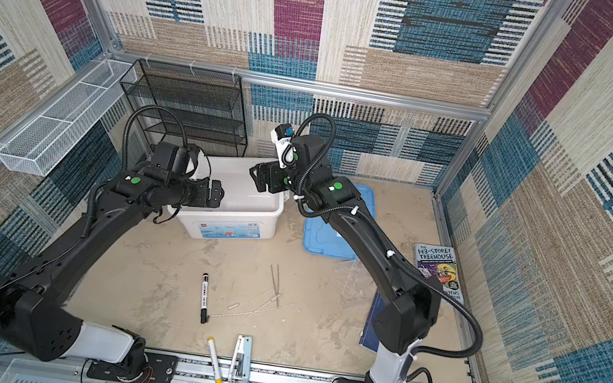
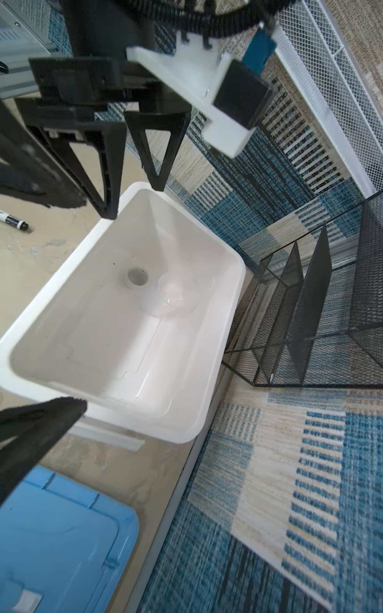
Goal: Organize the chemistry lab equipment
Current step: 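Raise the left gripper out of the bin toward the metal rod, then lower the left gripper over the thin metal rod near the tweezers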
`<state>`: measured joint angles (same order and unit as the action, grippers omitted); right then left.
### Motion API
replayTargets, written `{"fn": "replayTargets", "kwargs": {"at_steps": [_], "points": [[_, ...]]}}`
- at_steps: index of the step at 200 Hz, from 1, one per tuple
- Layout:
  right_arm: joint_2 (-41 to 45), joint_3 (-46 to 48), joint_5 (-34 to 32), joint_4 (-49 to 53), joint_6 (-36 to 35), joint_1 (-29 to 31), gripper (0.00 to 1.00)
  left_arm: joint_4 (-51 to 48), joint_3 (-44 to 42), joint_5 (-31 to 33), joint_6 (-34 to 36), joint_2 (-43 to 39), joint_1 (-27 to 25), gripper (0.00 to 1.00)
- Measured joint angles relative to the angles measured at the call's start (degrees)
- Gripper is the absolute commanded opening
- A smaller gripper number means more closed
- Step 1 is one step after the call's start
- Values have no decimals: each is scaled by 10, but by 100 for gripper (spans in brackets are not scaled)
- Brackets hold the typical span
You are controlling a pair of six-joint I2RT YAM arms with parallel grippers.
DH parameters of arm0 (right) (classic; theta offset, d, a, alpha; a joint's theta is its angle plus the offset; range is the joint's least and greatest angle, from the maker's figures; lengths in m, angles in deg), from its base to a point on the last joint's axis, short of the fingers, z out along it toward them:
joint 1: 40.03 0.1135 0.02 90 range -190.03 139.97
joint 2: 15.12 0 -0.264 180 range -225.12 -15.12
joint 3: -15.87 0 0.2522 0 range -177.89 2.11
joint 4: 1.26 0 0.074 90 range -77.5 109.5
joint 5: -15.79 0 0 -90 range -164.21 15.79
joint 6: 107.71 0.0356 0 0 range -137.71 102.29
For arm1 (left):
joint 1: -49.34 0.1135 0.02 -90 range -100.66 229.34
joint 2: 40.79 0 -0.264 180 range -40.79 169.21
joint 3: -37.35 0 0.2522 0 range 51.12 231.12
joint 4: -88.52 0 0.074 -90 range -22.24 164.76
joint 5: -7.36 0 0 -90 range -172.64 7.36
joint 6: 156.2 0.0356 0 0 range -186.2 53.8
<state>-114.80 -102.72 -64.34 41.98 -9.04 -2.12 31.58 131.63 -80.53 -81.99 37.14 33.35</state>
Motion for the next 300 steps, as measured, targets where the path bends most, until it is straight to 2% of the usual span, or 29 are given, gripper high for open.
{"fn": "replayTargets", "kwargs": {"at_steps": [19, 55, 83, 92, 117, 130, 139, 178, 182, 195, 229, 300], "points": [[81, 103, 0, -28, 2, 0, 93, -21, -20, 6, 9, -45, -34, 88], [214, 284, -14, -78, 2, 0, 93, -40, -80, -28, 19, -105, -136, 77], [281, 400, -24, -92, 14, 0, 91, -32, -130, -72, 25, -97, -216, 70], [297, 426, -25, -93, 19, 0, 90, -23, -152, -84, 25, -89, -239, 63], [342, 485, -26, -103, 35, 0, 89, 18, -211, -104, 22, -66, -267, 57], [363, 511, -30, -108, 42, 0, 88, 49, -238, -105, 7, -46, -279, 49], [375, 525, -30, -108, 47, 0, 88, 73, -252, -103, 6, -30, -287, 44], [406, 549, -39, -119, 61, 0, 87, 145, -268, -83, -1, 67, -324, 40], [407, 549, -40, -120, 61, 0, 87, 151, -267, -82, -1, 76, -326, 36], [409, 545, -41, -120, 63, 0, 87, 160, -257, -78, -3, 111, -332, 32], [409, 520, -55, -116, 60, 0, 87, 179, -231, -39, -1, 167, -342, 30], [415, 515, -56, -116, 60, 0, 86, 199, -227, -23, 5, 206, -374, 30]]}}
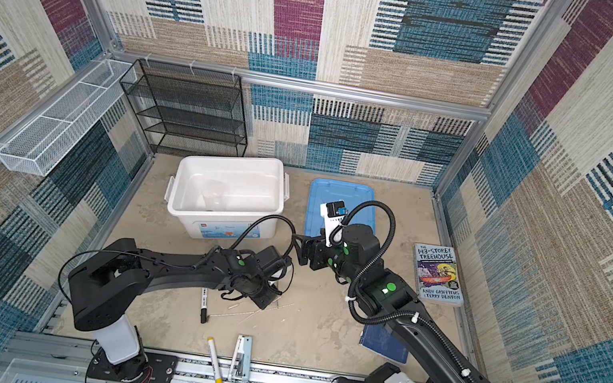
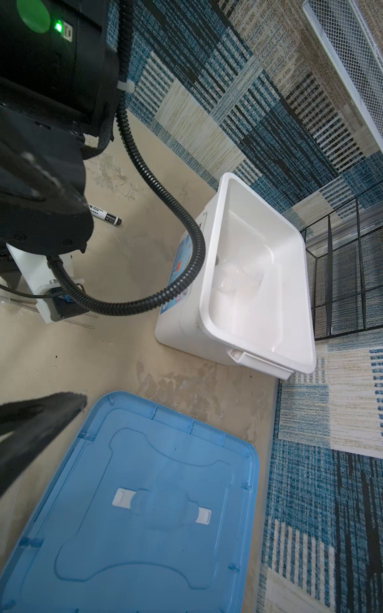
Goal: Organize the chemistry lab equipment
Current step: 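Lower the left gripper over the thin metal rod near the tweezers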
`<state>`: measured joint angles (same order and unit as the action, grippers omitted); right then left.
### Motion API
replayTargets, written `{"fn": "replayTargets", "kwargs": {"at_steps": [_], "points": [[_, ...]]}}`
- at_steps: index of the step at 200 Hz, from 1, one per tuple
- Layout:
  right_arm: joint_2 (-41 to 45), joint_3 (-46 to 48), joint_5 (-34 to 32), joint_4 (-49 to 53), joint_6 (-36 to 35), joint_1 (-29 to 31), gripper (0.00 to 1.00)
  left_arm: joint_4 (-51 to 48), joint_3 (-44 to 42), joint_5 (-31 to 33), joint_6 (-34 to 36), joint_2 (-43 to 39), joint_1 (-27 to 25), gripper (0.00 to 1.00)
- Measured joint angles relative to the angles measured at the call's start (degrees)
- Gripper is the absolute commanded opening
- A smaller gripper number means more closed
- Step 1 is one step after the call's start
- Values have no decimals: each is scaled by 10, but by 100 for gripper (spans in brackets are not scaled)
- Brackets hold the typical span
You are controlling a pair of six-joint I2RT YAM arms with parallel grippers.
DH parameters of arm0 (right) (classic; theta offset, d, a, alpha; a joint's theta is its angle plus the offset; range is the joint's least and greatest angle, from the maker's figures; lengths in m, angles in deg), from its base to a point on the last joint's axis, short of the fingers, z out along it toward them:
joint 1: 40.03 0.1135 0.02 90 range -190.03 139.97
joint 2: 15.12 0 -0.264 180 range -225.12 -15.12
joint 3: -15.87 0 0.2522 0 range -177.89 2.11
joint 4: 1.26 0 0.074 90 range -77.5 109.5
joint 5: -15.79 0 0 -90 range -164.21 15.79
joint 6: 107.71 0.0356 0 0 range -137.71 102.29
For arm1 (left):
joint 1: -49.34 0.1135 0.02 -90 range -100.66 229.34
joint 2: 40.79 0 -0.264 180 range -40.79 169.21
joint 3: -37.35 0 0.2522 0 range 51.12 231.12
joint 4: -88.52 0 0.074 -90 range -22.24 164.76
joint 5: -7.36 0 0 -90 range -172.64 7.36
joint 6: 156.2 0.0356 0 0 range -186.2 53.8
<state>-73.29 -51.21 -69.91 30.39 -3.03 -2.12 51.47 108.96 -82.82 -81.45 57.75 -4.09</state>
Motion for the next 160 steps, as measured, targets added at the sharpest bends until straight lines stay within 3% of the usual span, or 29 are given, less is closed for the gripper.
{"fn": "replayTargets", "kwargs": {"at_steps": [160], "points": [[-30, -9, 0, 2, -4, 0, 86, 47, -28, -19, -10, 1, -27, 32]]}}
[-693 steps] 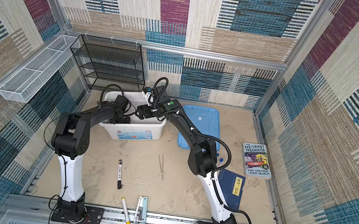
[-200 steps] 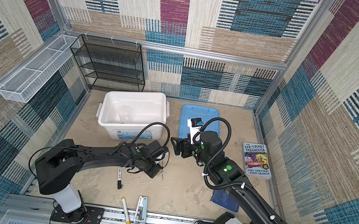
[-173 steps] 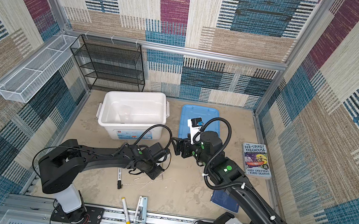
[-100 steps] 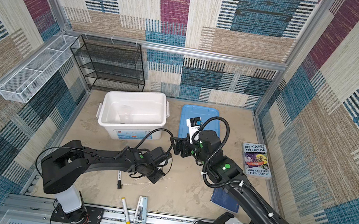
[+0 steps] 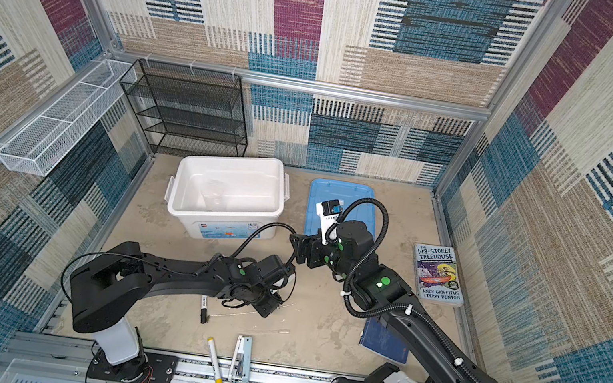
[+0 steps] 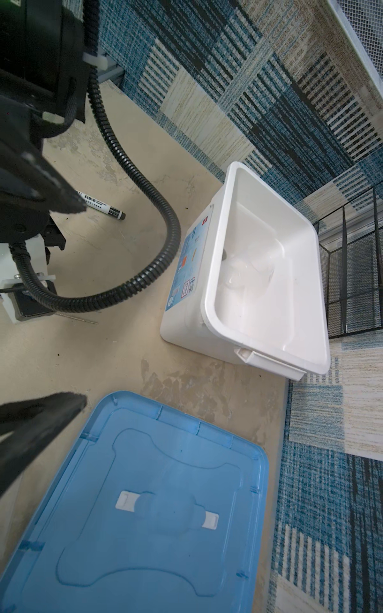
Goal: Organize the chemistry lab equipment
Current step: 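Lower the left gripper over the thin metal rod near the tweezers, then close the left gripper on the thin metal rod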
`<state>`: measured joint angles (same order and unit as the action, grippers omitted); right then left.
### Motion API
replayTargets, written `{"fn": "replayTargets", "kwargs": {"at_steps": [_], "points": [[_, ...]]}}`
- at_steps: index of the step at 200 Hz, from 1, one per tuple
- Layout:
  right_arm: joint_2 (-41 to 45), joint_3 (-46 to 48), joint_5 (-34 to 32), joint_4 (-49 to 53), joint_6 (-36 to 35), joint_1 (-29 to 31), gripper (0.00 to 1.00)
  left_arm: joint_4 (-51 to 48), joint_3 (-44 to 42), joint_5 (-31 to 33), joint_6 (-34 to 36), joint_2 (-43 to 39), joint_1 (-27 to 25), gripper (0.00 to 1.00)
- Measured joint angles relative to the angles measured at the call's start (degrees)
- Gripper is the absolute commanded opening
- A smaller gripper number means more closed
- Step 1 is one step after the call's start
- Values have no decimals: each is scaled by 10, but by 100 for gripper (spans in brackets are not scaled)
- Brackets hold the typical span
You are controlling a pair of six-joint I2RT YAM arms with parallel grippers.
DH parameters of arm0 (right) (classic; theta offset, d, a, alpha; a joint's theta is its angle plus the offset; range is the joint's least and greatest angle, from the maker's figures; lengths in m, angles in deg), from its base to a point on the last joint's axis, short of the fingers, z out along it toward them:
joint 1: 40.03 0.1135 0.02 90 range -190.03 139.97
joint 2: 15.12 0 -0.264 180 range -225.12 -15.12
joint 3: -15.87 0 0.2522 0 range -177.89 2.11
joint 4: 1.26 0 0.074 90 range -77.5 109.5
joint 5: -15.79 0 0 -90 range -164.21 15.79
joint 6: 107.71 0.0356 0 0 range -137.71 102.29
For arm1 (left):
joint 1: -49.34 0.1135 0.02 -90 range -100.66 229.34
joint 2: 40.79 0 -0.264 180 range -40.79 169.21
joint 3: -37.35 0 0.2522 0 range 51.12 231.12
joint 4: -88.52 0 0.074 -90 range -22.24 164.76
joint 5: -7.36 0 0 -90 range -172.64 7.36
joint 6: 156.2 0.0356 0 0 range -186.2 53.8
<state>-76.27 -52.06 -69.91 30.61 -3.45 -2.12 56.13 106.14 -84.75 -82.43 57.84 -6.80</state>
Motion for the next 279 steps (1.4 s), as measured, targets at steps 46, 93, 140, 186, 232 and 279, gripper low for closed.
{"fn": "replayTargets", "kwargs": {"at_steps": [46, 93, 140, 186, 232, 279], "points": [[-4, 0, 0, 0, 0, 0, 86, 20, -14, -15, 17, -6, 0, 31], [-13, 0, 0, 0, 0, 0, 86, 30, -21, -17, 27, -8, 0, 28], [-20, -1, -3, 2, -2, 0, 86, 18, -32, -30, 59, -22, -1, 26], [-24, -1, -3, 2, -4, 0, 86, -2, -42, -27, 70, -34, -1, 30], [-24, -2, -3, 2, -4, 0, 86, -11, -35, -14, 74, -22, -5, 25], [-23, -2, -3, 2, -9, 0, 86, -29, -21, 35, 92, -11, -23, 10]]}}
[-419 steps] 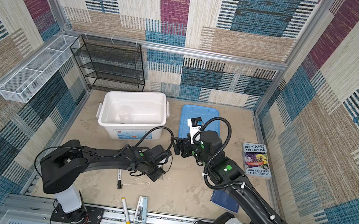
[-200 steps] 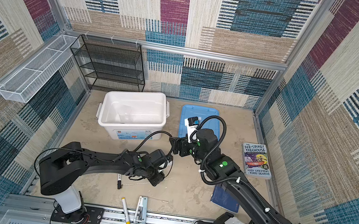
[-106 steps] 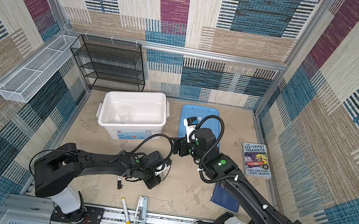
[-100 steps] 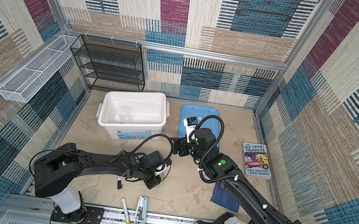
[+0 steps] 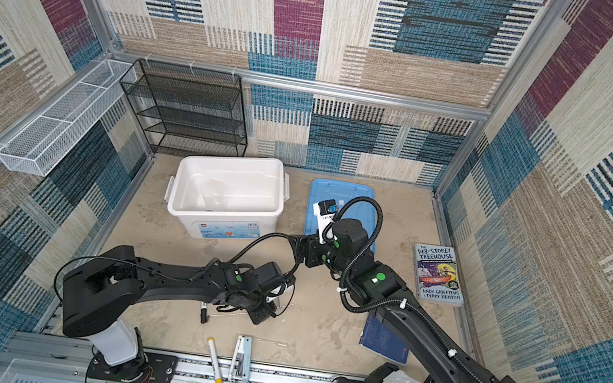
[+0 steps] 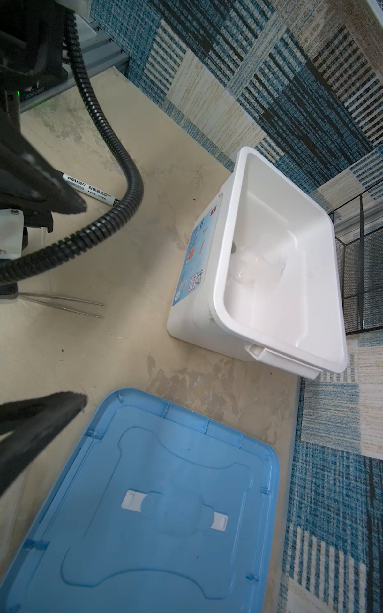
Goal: Organize the chemistry lab equipment
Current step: 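Close the left gripper on the thin metal rod, then lift the thin metal rod off the table with the left gripper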
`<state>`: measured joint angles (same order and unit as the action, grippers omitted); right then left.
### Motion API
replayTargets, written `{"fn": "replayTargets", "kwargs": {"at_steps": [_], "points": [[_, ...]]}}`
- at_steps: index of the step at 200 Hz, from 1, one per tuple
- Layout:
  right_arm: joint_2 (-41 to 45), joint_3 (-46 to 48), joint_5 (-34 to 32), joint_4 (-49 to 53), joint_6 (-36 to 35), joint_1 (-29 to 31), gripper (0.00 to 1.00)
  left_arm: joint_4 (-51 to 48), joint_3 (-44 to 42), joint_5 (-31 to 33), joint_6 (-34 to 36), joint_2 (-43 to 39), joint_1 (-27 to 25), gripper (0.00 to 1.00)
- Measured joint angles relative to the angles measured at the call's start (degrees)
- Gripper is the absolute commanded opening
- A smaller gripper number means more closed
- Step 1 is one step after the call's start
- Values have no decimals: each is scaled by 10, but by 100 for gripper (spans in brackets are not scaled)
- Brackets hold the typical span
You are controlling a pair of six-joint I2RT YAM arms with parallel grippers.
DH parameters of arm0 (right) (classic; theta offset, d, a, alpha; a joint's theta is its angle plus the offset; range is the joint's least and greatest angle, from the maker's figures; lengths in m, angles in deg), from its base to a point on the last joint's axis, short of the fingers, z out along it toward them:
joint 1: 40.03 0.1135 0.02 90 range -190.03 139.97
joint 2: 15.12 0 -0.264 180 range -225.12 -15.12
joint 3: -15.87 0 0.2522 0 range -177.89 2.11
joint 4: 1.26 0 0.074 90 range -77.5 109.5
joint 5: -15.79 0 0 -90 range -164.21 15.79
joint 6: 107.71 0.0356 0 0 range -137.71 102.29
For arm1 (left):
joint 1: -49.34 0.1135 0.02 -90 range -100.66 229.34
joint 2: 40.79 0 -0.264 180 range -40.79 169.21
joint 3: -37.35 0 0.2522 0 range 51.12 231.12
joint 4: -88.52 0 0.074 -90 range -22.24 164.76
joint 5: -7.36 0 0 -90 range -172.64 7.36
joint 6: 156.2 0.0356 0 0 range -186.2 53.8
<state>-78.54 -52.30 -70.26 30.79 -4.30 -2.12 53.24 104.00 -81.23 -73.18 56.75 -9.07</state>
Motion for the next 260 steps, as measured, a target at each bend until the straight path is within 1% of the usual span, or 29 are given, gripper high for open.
{"fn": "replayTargets", "kwargs": {"at_steps": [6, 9, 13, 42, 91, 99, 105, 156, 199, 218, 260], "points": [[0, 0, 0, 0, 0, 0, 86, -4, 3, 0, 1, 3, -2, 10], [0, 0, 0, 0, 0, 0, 86, -6, 5, 0, 1, 4, -2, 6], [0, 0, 0, 0, -1, 0, 86, -8, 7, 2, 2, 6, -4, 5], [-1, -1, 0, -1, -5, 0, 86, -1, 18, 12, 11, 14, -17, 5], [3, -1, -1, -4, -7, 0, 86, 21, 30, -1, 19, 26, -29, 5], [5, 0, -1, -4, -7, 0, 86, 23, 32, -1, 24, 28, -30, 3], [6, 0, -1, -5, -7, 0, 86, 25, 32, -1, 28, 28, -31, 0], [19, 2, -11, -8, -6, 0, 86, 57, 10, -7, 76, 16, -32, 0], [26, 2, -16, -8, -6, 0, 86, 57, 9, -50, 131, 14, -32, 0], [26, 2, -16, -8, -6, 0, 85, 52, 10, -62, 144, 13, -32, 0], [26, 2, -16, -8, -7, 0, 85, 22, 9, -63, 151, 0, -35, 0]]}}
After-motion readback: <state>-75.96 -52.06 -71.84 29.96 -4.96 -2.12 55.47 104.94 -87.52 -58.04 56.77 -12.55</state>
